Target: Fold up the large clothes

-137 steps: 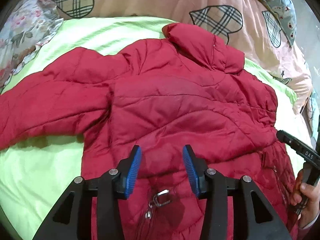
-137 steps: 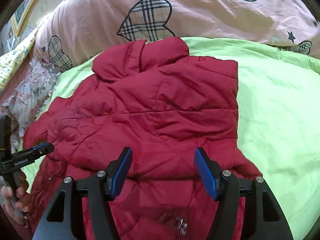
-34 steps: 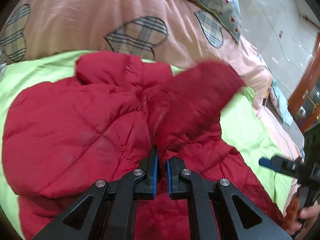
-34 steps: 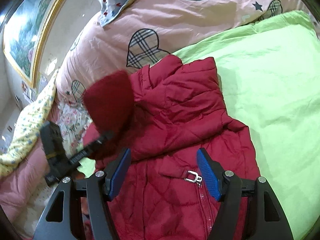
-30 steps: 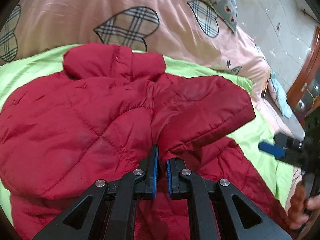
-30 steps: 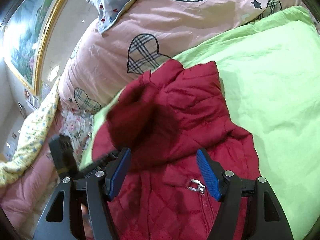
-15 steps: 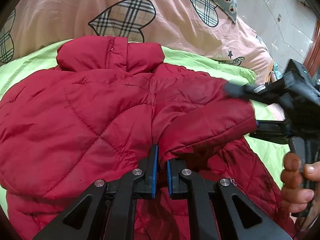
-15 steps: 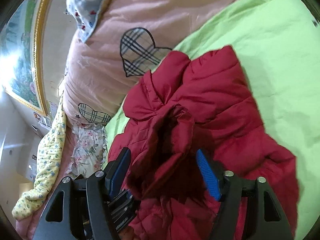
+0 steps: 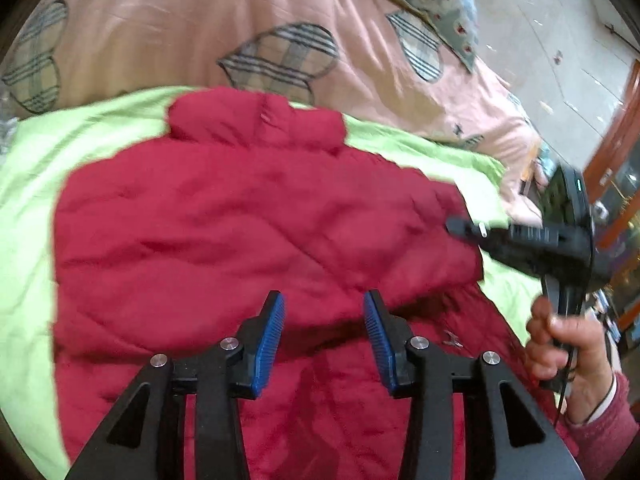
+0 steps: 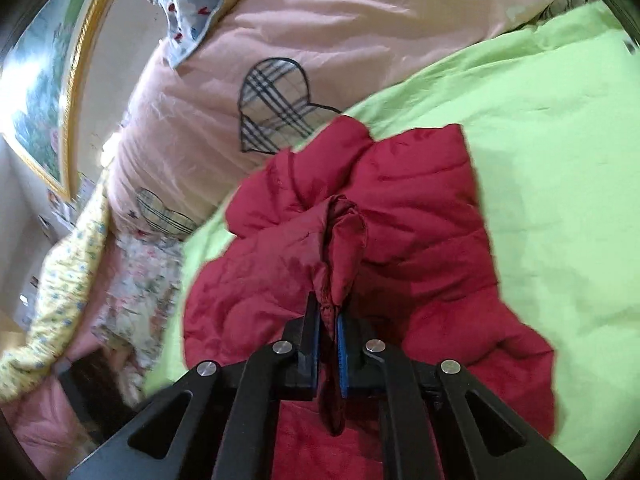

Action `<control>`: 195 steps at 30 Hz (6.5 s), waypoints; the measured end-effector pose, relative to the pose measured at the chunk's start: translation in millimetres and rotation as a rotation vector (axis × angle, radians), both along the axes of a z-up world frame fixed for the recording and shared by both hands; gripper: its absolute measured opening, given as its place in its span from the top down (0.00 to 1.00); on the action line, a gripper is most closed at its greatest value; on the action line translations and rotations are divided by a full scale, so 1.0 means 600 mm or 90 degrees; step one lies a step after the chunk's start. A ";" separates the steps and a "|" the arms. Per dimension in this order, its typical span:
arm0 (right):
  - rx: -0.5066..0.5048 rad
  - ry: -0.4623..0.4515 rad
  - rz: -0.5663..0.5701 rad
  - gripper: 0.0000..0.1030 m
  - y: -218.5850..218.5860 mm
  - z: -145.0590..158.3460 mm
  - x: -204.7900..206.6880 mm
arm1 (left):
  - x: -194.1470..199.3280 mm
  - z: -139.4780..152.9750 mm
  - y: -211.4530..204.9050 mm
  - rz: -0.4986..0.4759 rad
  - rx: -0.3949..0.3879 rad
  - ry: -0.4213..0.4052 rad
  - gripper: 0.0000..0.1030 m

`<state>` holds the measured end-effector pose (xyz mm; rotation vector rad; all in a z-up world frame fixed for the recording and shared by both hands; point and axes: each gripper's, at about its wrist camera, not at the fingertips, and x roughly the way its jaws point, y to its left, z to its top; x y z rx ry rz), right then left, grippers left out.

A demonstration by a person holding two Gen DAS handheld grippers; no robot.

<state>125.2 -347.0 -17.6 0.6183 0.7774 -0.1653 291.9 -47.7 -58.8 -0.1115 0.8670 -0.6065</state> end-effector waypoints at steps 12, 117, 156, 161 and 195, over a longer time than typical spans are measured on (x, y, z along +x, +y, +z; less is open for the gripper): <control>-0.040 0.057 -0.006 0.77 -0.012 -0.053 -0.008 | 0.076 -0.061 0.055 0.075 0.017 0.093 0.62; -0.125 0.171 -0.024 0.24 0.109 0.004 -0.315 | -0.255 0.021 0.241 0.147 0.073 0.115 0.38; -0.034 0.148 0.018 0.68 0.149 -0.045 -0.442 | -0.378 -0.050 0.273 0.070 0.029 0.199 0.34; -0.034 0.137 0.025 0.74 0.151 -0.043 -0.445 | -0.384 -0.037 0.265 0.055 0.037 0.176 0.65; 0.050 -0.088 0.045 0.81 0.108 0.060 -0.448 | -0.334 0.089 0.352 0.034 -0.147 0.046 0.86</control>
